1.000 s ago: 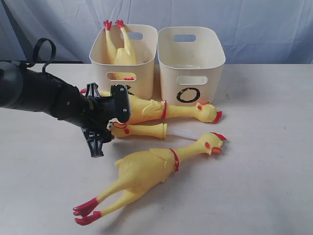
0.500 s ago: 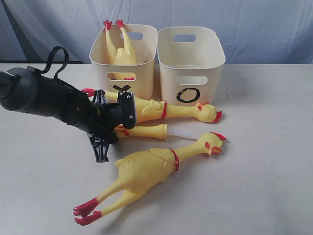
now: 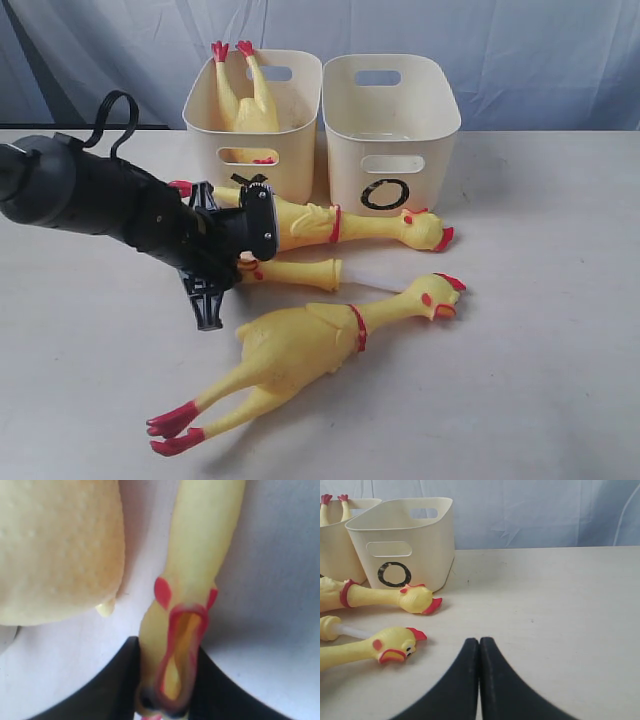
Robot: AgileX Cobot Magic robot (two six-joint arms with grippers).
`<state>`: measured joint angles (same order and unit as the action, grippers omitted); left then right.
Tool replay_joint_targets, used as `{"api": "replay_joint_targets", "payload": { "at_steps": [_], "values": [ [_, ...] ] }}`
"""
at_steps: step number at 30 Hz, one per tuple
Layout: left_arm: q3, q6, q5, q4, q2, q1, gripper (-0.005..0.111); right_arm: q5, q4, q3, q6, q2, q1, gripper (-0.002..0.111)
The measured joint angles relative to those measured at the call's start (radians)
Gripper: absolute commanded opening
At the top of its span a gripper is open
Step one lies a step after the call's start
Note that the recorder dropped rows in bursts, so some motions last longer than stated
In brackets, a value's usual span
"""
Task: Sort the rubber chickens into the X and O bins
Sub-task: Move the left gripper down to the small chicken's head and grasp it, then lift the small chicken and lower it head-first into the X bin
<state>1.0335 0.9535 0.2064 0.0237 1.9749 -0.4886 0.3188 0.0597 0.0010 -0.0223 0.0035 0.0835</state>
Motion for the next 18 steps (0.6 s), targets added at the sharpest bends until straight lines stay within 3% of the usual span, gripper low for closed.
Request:
{"api": "replay_joint_targets", "payload": {
  "at_steps": [18],
  "values": [
    [0.0, -0.022, 0.185, -0.035, -0.143, 0.0, 0.0, 0.0, 0.0, 0.0, 0.0, 0.0, 0.0, 0.0]
  ]
}}
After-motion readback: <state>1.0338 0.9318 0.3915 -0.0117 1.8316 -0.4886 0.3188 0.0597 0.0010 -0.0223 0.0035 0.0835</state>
